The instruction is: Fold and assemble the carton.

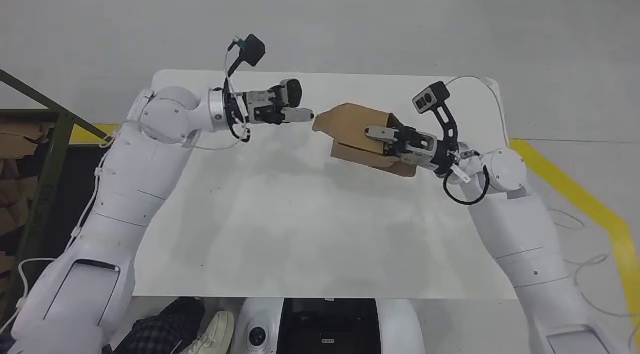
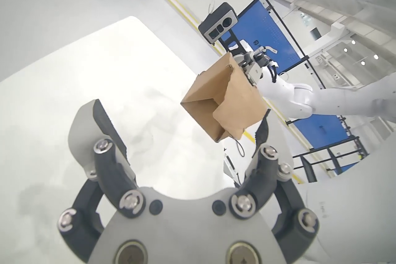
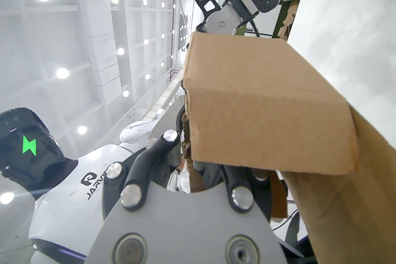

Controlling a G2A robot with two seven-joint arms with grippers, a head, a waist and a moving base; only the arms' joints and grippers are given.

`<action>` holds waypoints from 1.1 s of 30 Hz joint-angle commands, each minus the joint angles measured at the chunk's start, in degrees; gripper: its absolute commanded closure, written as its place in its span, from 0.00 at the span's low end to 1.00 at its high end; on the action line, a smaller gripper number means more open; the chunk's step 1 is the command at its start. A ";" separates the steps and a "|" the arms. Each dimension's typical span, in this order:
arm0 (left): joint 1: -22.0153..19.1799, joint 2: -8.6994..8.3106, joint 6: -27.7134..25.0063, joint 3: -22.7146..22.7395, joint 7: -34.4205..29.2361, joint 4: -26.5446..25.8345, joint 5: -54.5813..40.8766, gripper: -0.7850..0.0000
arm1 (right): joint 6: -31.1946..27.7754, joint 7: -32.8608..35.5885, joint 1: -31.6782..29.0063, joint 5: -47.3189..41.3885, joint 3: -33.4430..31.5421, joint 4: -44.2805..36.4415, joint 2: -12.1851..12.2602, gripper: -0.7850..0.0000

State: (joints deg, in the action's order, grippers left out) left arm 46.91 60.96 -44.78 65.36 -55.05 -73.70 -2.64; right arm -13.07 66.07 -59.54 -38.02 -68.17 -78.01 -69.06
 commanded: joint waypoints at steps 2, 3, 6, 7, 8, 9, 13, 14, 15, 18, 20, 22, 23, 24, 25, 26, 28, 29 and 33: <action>0.83 0.04 -9.05 0.11 4.59 1.07 3.67 0.00 | 1.83 1.00 0.21 -1.22 0.03 0.34 0.03 1.00; 1.03 0.06 -11.32 0.02 6.86 1.24 4.97 0.00 | 2.30 1.25 0.32 -1.37 0.04 0.52 0.05 1.00; 1.41 0.06 -13.23 0.50 12.15 -0.20 8.27 0.00 | 3.25 2.07 0.72 -1.84 0.20 1.13 0.06 1.00; 1.72 0.02 -13.23 0.80 13.70 -1.04 9.58 0.00 | 3.51 2.31 0.82 -1.91 0.30 1.41 0.06 1.00; 2.13 -0.03 -13.23 1.03 15.31 -1.68 10.73 0.00 | 3.69 2.58 0.93 -2.10 0.39 1.61 0.04 1.00; 2.43 -0.12 -13.23 1.22 16.67 -2.03 12.28 0.00 | 3.87 2.80 1.04 -2.19 0.48 1.87 0.04 1.00; 2.97 -0.44 -13.23 0.37 20.55 -1.78 17.72 0.00 | 4.27 3.89 1.45 -2.74 0.88 2.67 -0.02 1.00; 2.82 -0.50 -13.23 -0.13 21.09 -1.28 18.79 0.00 | 4.28 4.09 1.53 -2.92 0.95 2.81 -0.04 1.00; 2.62 -0.54 -13.23 -0.79 21.54 -0.74 19.71 0.00 | 4.23 4.25 1.60 -3.06 1.01 2.95 -0.05 1.00; 1.66 -0.51 -13.23 -2.98 23.08 0.81 21.46 0.00 | 4.12 4.83 1.73 -3.27 1.27 3.11 -0.09 1.00; 1.12 -0.46 -13.23 -4.24 24.87 1.55 21.96 0.00 | 4.12 5.15 1.74 -3.35 1.47 2.98 -0.11 1.00; 0.54 -0.44 -13.23 -5.40 26.30 1.97 22.19 0.00 | 4.16 5.42 1.73 -3.15 1.70 2.66 -0.12 1.00; 0.26 -0.46 -13.23 -5.90 26.97 2.05 22.33 0.00 | 4.15 5.47 1.69 -3.10 1.80 2.53 -0.12 1.00; 0.02 -0.50 -13.23 -6.37 27.57 2.13 22.52 0.00 | 4.17 5.43 1.68 -2.97 1.90 2.42 -0.13 1.00; -0.19 -0.55 -13.23 -6.81 28.11 2.19 22.68 0.00 | 4.19 5.37 1.67 -2.93 1.97 2.33 -0.13 1.00; -0.39 -0.62 -13.23 -7.23 28.51 2.31 22.90 0.00 | 4.21 5.28 1.67 -2.92 2.03 2.25 -0.14 1.00; -0.83 -0.79 -13.23 -8.06 28.92 2.71 23.35 0.00 | 4.17 5.14 1.69 -2.94 2.14 2.05 -0.16 1.00; -1.02 -0.87 -13.23 -8.46 29.13 2.87 23.47 0.00 | 4.19 5.13 1.69 -3.02 2.19 1.97 -0.17 1.00; -1.65 -1.20 -13.23 -9.99 29.80 3.19 24.18 0.00 | 4.31 4.89 1.68 -3.27 2.43 1.60 -0.23 1.00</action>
State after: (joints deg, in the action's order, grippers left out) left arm 45.44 59.86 -58.00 55.79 -25.46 -70.55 21.22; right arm -8.80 70.99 -57.85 -41.22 -65.82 -76.30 -69.27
